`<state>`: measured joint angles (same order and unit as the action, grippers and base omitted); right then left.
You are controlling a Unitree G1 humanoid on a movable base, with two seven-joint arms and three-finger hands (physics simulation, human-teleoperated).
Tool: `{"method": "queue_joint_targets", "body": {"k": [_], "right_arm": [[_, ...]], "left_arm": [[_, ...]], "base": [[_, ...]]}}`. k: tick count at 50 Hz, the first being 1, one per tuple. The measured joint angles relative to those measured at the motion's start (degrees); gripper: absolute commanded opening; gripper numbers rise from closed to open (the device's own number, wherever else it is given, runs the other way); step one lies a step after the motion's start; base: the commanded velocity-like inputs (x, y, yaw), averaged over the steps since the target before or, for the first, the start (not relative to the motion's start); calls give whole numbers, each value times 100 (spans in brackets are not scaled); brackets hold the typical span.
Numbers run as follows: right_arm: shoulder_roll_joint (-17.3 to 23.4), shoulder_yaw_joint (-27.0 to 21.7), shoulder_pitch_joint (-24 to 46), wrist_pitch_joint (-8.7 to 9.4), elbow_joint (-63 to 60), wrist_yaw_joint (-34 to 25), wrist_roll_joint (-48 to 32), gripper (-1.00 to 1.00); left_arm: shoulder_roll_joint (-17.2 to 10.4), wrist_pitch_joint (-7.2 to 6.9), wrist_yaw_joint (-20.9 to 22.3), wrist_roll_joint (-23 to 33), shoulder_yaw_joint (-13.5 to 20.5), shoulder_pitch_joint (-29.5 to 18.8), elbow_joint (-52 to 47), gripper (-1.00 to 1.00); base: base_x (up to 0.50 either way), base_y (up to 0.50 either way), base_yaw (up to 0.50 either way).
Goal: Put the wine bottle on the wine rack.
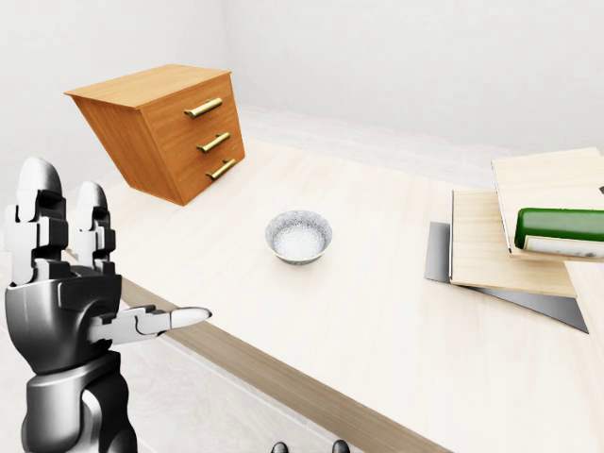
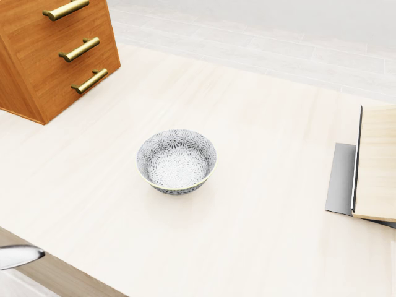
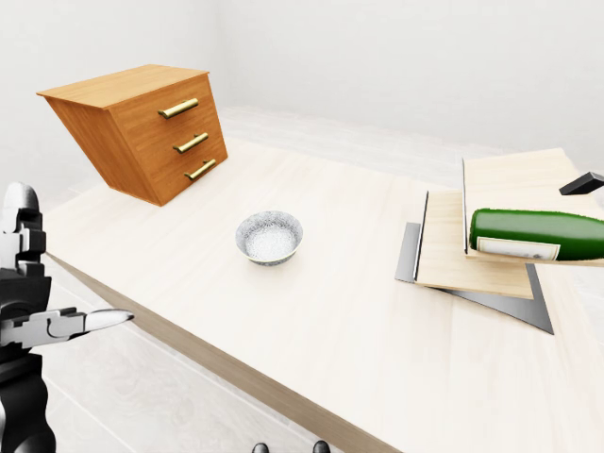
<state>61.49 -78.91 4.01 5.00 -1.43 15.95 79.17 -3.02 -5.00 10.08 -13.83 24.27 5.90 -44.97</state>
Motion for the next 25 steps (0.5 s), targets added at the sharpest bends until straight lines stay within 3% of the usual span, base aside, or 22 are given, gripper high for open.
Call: {"method": "queue_joint_targets", "body": {"k": [25], "right_arm": [[251,-2,-252,0,-729,1292,1810,100]], "left_arm": [[70,0,70,17,-34,102,-134,100]], "base": [[0,0,0]]}}
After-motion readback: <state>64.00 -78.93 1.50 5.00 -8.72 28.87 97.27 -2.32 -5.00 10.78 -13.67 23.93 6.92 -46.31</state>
